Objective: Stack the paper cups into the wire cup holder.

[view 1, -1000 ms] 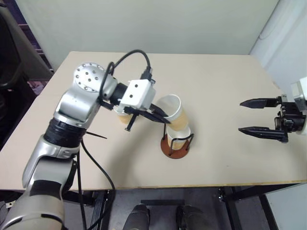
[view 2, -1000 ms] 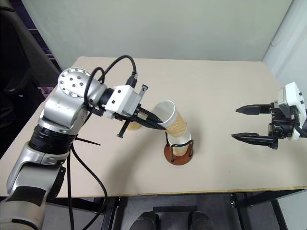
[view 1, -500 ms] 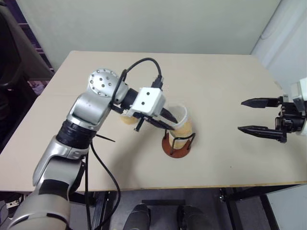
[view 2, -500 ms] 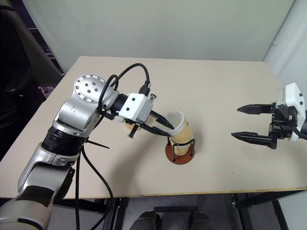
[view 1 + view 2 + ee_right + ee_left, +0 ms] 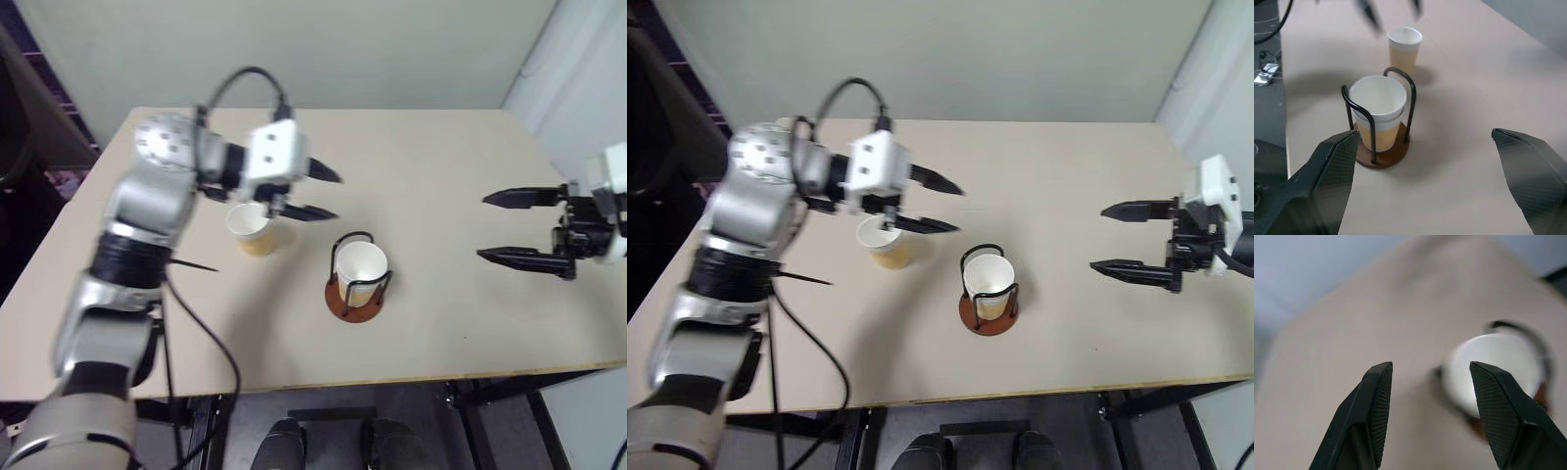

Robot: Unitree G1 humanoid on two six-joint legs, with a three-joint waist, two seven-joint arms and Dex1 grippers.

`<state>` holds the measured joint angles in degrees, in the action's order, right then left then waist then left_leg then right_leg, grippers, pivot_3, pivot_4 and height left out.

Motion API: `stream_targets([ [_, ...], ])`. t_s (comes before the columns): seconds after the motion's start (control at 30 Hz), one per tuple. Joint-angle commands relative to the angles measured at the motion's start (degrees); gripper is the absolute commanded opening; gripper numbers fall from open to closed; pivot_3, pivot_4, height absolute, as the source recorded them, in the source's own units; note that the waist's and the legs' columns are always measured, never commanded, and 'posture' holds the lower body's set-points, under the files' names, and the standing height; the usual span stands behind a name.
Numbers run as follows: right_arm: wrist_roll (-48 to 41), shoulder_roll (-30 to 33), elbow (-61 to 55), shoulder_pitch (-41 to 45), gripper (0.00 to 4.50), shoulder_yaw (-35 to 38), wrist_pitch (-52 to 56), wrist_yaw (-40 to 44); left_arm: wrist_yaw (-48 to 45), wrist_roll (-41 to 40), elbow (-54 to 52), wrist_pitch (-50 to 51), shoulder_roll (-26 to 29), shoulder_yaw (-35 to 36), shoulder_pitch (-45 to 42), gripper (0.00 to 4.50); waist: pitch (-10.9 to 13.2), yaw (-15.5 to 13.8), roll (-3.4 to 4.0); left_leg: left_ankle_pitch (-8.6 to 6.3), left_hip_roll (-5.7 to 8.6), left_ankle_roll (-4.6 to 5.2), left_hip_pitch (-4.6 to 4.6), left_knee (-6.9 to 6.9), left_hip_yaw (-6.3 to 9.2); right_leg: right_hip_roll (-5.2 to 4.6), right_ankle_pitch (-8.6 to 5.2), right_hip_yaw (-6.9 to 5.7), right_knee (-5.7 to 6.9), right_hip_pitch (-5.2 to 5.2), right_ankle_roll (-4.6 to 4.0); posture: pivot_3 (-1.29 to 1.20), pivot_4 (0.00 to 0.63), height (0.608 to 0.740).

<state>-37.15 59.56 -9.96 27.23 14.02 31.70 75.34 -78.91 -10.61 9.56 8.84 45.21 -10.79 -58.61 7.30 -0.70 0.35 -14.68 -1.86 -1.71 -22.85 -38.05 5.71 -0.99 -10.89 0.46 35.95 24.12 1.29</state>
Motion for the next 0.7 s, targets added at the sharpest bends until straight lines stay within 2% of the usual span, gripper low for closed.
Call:
stream_targets([
  [0.03,-0.5,-1.8,-1.5,3.4,4.50,-2.6,-0.6,-0.6,-0.4,3.7,3.8,-2.1,8.1,3.8,3.7,2.67,0.0,0.4,0.09,0.00,-0.01,-0.01,0.01,0.02,0.01,0.08,-0.01,0.07,-0.01,0.04,-0.02,0.00,0.150,0.740],
  [0.1,-0.1,-3.2,-1.4,4.8,4.50,-4.3,-0.8,-0.9,0.7,6.9,7.2,-5.4,11.4,3.2,5.5,2.67,0.0,0.3,0.10,0.06,-0.03,-0.11,-0.06,0.02,0.08,0.16,-0.02,0.12,-0.01,0.13,-0.03,0.00,0.150,0.740],
  [0.2,1.1,-4.2,-0.6,5.5,4.50,-5.7,-1.4,-0.8,1.6,9.6,11.1,-8.9,12.5,2.6,6.4,2.67,0.0,-0.7,0.10,0.05,0.00,-0.07,-0.20,-0.02,0.24,0.15,-0.04,0.22,0.00,0.21,-0.06,0.00,0.150,0.740],
  [0.33,1.4,-4.1,-0.1,5.9,4.50,-6.0,-1.4,-0.6,0.2,9.1,13.3,-9.1,11.0,2.6,6.5,2.67,0.0,-1.7,0.09,-0.04,0.10,0.11,-0.39,-0.13,0.23,-0.06,-0.07,0.22,0.01,0.31,-0.13,0.00,0.150,0.740],
  [0.7,0.8,-1.6,-3.2,1.9,4.50,-3.2,0.0,-2.3,-3.7,11.9,23.0,-13.7,4.6,-1.3,3.6,2.67,0.0,-1.2,0.08,-0.04,0.09,0.09,-0.45,-0.04,0.06,-0.16,-0.06,0.19,0.09,0.50,-0.13,0.00,0.150,0.740],
])
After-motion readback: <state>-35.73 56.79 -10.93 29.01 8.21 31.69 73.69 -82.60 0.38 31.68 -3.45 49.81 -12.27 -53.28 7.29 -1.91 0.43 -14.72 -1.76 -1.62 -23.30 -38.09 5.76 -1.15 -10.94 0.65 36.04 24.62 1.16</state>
